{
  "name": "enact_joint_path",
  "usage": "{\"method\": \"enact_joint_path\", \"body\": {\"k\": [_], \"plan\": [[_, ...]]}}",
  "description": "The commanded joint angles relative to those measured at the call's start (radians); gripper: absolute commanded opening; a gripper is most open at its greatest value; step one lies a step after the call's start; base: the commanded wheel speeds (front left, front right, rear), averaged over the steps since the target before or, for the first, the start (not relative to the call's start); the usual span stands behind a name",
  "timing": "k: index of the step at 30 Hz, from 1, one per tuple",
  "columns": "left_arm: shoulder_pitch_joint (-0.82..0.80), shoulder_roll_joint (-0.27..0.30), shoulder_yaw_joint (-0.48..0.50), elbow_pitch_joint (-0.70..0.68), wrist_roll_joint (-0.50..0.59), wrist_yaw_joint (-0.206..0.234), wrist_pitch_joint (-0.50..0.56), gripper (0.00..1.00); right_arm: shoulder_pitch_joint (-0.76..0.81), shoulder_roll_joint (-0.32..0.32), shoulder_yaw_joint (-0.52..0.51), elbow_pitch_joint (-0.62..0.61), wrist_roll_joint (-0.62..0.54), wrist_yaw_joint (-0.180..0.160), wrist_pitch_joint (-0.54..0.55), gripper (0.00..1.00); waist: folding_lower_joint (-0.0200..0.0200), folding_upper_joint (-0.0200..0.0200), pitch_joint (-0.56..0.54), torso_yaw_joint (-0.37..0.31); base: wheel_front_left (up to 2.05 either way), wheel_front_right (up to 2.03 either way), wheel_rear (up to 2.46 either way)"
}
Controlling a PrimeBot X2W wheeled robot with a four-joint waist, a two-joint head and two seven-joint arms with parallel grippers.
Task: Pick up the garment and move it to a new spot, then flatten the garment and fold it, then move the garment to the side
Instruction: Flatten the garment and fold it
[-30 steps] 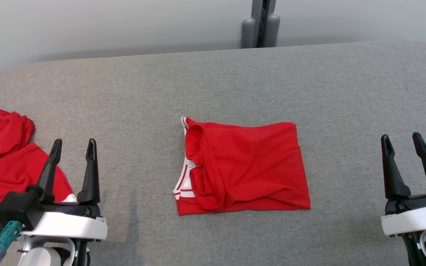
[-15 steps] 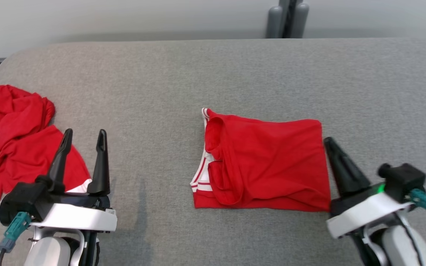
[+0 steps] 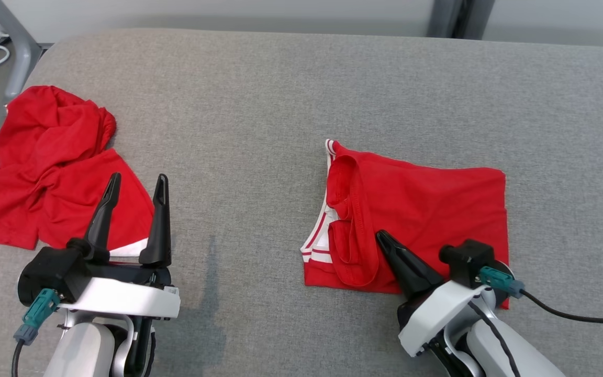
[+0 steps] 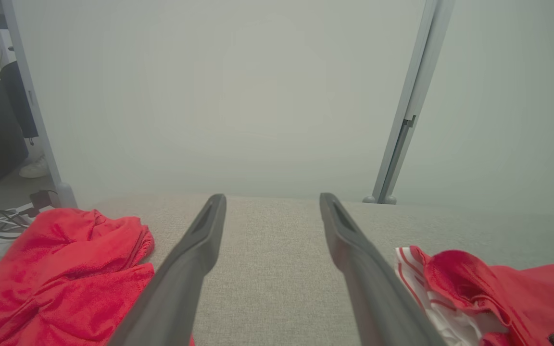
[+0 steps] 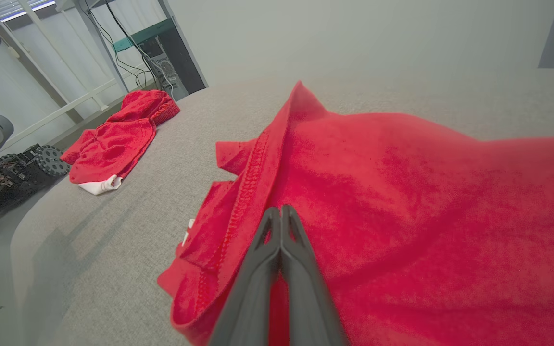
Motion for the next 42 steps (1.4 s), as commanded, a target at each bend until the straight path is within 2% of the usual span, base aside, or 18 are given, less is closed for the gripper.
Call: {"method": "enact_joint_path", "body": {"k": [1, 11, 17, 20, 24, 31, 32, 34, 35, 42], "plan": [[-0.021, -0.001, 0.001, 0.006, -0.006, -0.007, -0.006, 1.00, -0.024, -0.001, 0.020, 0.035, 0.017, 0.000, -0.014, 0.00, 0.0000, 0.0000, 0.005, 0.011, 0.00, 0.00, 0.00], [-0.026, -0.007, 0.009, 0.027, -0.001, -0.015, -0.015, 1.00, -0.122, 0.039, 0.181, 0.147, 0.089, 0.000, -0.052, 0.00, 0.0000, 0.0000, 0.011, 0.017, 0.00, 0.00, 0.00], [-0.040, -0.011, 0.008, 0.038, 0.002, -0.024, -0.017, 1.00, -0.200, 0.053, 0.289, 0.214, 0.063, 0.000, -0.066, 0.00, 0.0000, 0.0000, 0.015, 0.019, 0.00, 0.00, 0.00], [-0.034, -0.011, 0.011, 0.044, 0.004, -0.023, -0.018, 1.00, -0.217, 0.054, 0.311, 0.222, 0.062, 0.000, -0.075, 0.00, 0.0000, 0.0000, 0.005, 0.015, 0.00, 0.00, 0.00], [-0.012, -0.003, 0.022, 0.047, 0.007, -0.014, -0.019, 1.00, -0.181, 0.036, 0.249, 0.170, 0.083, 0.000, -0.081, 0.00, 0.0000, 0.0000, -0.016, -0.005, 0.00, 0.00, 0.00], [0.018, 0.015, 0.033, 0.033, 0.014, 0.003, -0.013, 1.00, -0.055, -0.013, -0.018, -0.003, 0.031, 0.000, -0.081, 0.00, 0.0000, 0.0000, -0.049, -0.060, 0.00, 0.00, 0.00], [0.020, 0.018, 0.034, 0.031, 0.014, 0.004, -0.010, 1.00, -0.036, -0.016, -0.059, -0.029, 0.017, 0.000, -0.080, 0.04, 0.0000, 0.0000, -0.052, -0.068, 0.00, 0.00, 0.00], [0.024, 0.024, 0.034, 0.024, 0.014, 0.008, -0.004, 1.00, 0.007, -0.021, -0.150, -0.083, -0.015, 0.000, -0.080, 0.56, 0.0000, 0.0000, -0.059, -0.083, 0.00, 0.00, 0.00], [0.026, 0.028, 0.034, 0.020, 0.014, 0.010, -0.001, 1.00, 0.026, -0.023, -0.193, -0.113, -0.033, 0.000, -0.080, 1.00, 0.0000, 0.0000, -0.062, -0.090, 0.00, 0.00, 0.00], [0.054, 0.044, 0.033, -0.012, 0.018, 0.022, 0.025, 1.00, 0.139, -0.036, -0.422, -0.276, -0.124, 0.000, -0.073, 1.00, 0.0000, 0.0000, -0.088, -0.133, 0.00, 0.00, 0.00]]}}
